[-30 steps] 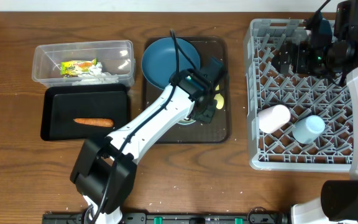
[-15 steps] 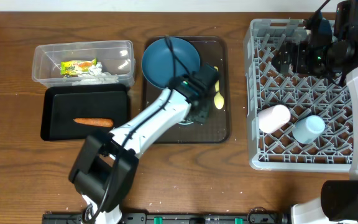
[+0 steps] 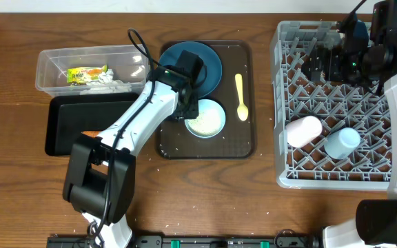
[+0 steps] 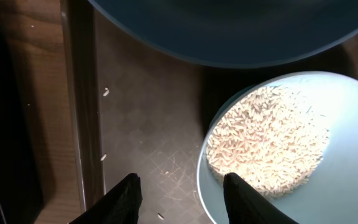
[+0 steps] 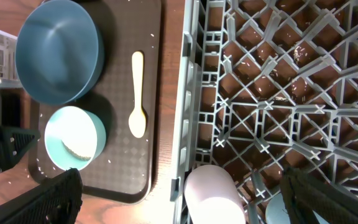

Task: Sort waste into correct bins and load items into the dishwasher rack
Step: 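Grasp rim of light-blue rice bowl with left gripper and lift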

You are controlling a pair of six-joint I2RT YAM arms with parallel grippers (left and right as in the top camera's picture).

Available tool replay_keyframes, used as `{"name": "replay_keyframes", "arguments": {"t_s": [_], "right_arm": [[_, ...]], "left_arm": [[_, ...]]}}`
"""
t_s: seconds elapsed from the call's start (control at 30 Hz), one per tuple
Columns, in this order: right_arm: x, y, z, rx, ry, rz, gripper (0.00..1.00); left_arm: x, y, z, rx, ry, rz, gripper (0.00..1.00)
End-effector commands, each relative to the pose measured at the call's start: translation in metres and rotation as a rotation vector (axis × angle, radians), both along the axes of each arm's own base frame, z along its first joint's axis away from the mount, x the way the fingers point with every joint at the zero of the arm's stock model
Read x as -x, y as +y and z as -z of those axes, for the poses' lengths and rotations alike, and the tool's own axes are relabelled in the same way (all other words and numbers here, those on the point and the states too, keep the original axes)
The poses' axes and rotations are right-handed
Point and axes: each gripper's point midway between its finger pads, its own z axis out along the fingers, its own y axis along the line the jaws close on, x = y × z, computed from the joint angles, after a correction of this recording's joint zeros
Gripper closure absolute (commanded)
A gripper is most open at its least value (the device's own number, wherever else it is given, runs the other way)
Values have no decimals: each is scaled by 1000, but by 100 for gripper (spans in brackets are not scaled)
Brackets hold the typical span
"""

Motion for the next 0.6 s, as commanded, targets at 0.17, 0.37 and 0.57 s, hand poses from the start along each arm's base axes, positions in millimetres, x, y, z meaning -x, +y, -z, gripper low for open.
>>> {"name": "replay_keyframes", "arguments": {"t_s": [0.17,0.37,0.57], "right_arm": [[0,-2,-9,2,-22,17,1],[0,-2,-9,2,-22,17,1],[0,-2,-9,2,-21,17,1]], "left_arm": [[6,-25,2,69,3,91,55],[24,-86,-2,96,-56,314,55],[35,-107,0,45,-90,388,54]]}}
